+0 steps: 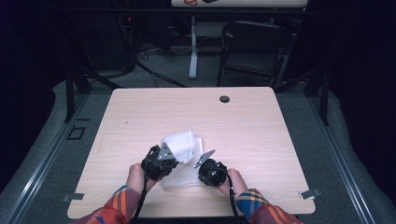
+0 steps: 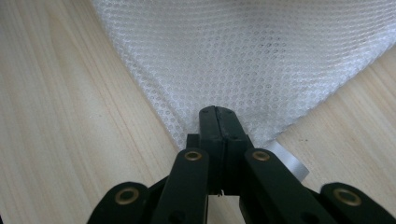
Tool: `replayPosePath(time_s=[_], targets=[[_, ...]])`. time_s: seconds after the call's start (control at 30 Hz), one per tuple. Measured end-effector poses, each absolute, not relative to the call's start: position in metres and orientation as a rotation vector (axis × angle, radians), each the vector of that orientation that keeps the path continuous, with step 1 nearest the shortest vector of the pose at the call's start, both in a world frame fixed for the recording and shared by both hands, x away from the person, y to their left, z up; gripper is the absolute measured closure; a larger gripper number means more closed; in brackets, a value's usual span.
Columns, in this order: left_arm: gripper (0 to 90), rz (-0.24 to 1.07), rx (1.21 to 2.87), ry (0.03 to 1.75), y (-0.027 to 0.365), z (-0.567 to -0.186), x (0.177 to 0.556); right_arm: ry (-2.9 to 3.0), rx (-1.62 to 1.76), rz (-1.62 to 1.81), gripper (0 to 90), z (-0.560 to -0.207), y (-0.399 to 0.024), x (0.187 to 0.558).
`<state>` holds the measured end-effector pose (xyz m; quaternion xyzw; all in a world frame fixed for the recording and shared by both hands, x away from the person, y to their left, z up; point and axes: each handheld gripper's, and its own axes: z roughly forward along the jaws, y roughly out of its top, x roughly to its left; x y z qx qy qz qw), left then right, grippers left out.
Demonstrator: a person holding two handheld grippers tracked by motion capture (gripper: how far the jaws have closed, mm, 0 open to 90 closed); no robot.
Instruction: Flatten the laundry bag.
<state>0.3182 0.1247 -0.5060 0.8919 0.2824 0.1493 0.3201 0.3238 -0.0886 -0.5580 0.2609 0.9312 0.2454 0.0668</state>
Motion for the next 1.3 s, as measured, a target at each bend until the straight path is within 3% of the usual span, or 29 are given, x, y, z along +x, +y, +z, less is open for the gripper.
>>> replayPosePath(time_s=[0.97,1.3], targets=[[85.6,0.399,2.272,0.854,0.160,-0.490,0.321,2.764,0.763,0.688,90.0,-0.558,-0.089,0.323],[85.0,0.400,2.268,0.973,0.181,-0.493,0.322,2.762,0.797,0.700,90.0,-0.558,-0.092,0.325]])
